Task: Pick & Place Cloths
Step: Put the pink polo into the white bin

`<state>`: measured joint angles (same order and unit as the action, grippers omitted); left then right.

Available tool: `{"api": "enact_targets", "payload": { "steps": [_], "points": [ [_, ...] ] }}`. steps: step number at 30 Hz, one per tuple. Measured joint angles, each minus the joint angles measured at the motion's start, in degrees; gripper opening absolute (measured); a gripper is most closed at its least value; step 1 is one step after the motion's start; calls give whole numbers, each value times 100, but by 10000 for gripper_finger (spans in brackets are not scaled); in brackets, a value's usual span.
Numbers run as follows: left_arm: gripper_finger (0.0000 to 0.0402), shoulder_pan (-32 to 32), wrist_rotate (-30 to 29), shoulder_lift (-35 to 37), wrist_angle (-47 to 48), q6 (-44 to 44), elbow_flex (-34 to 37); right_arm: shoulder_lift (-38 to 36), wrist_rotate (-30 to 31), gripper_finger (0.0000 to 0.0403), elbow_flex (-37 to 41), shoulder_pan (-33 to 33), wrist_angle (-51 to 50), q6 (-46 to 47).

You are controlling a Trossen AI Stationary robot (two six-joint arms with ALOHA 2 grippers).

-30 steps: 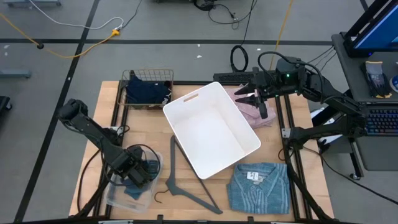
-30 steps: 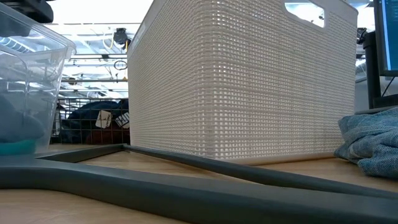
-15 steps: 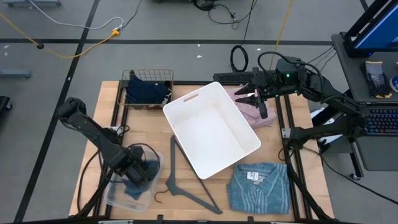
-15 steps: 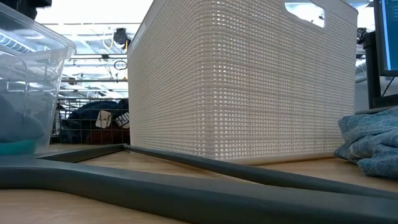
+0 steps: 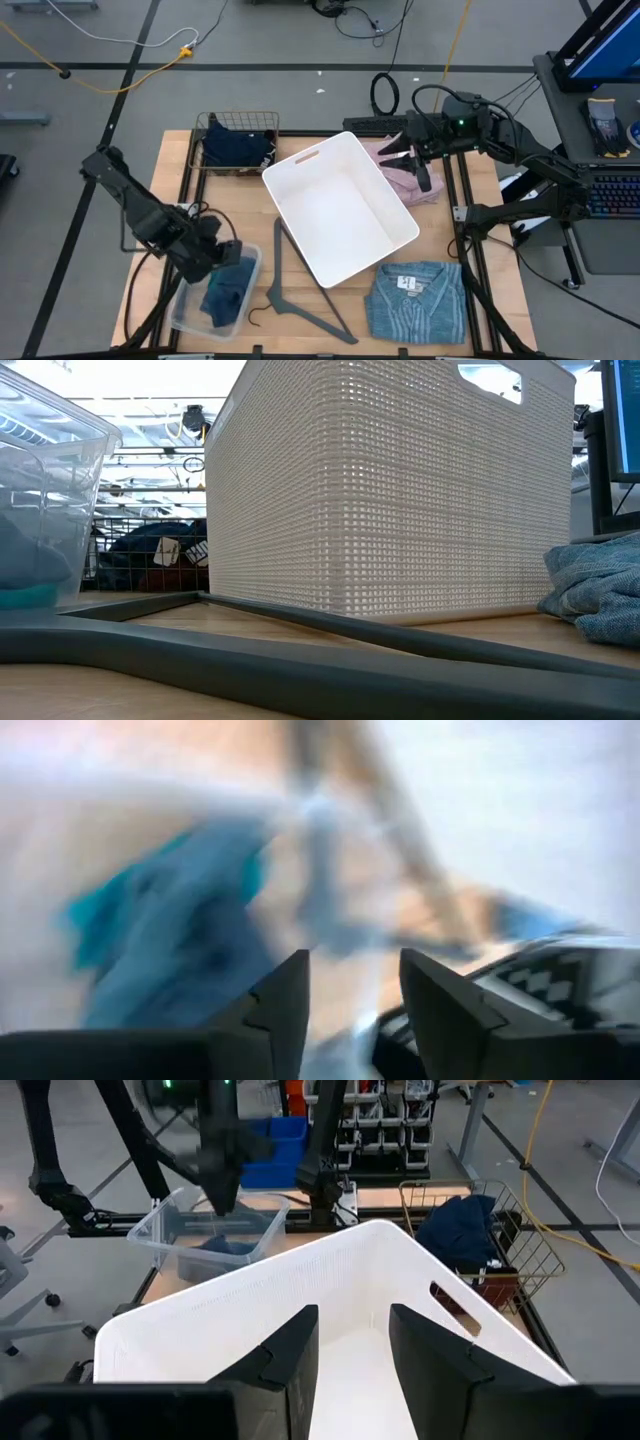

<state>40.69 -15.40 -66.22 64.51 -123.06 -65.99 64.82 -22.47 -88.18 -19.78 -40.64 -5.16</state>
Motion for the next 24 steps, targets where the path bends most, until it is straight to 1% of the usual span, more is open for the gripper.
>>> {"api": "enact_targets", "payload": {
  "steps": [3, 5, 8, 10, 12, 15, 17, 21, 24],
  "points": [
    [136, -3, -1244, 68, -28, 710, -276, 0, 14, 116, 0, -14, -133, 0],
    [123, -4, -1993, 109, -139, 1354, -452, 0, 17, 116, 0, -14, -224, -1],
    [105, -4, -2927, 159, -465, 2427, -641, 1, 41, 116, 0, -14, -387, -20],
    [95, -4, -3513, 179, -727, 3102, -722, 2, 301, 116, 0, -14, -454, -60],
    [89, -4, -3944, 191, -935, 3639, -786, 0, 745, 116, 0, -12, -558, -140],
    [82, -4, -4417, 191, -1158, 4200, -829, 2, 1437, 116, 0, -14, -746, -199],
    [81, -10, -4589, 188, -1222, 4402, -829, 1, 1908, 116, 0, -14, -916, -176],
    [82, -71, -4662, 188, -1213, 4369, -829, 2, 2883, 116, 0, -12, -1257, -148],
    [81, -118, -4664, 188, -1213, 4355, -829, 2, 3557, 116, -1, -14, -1387, 43]
  ]
}}
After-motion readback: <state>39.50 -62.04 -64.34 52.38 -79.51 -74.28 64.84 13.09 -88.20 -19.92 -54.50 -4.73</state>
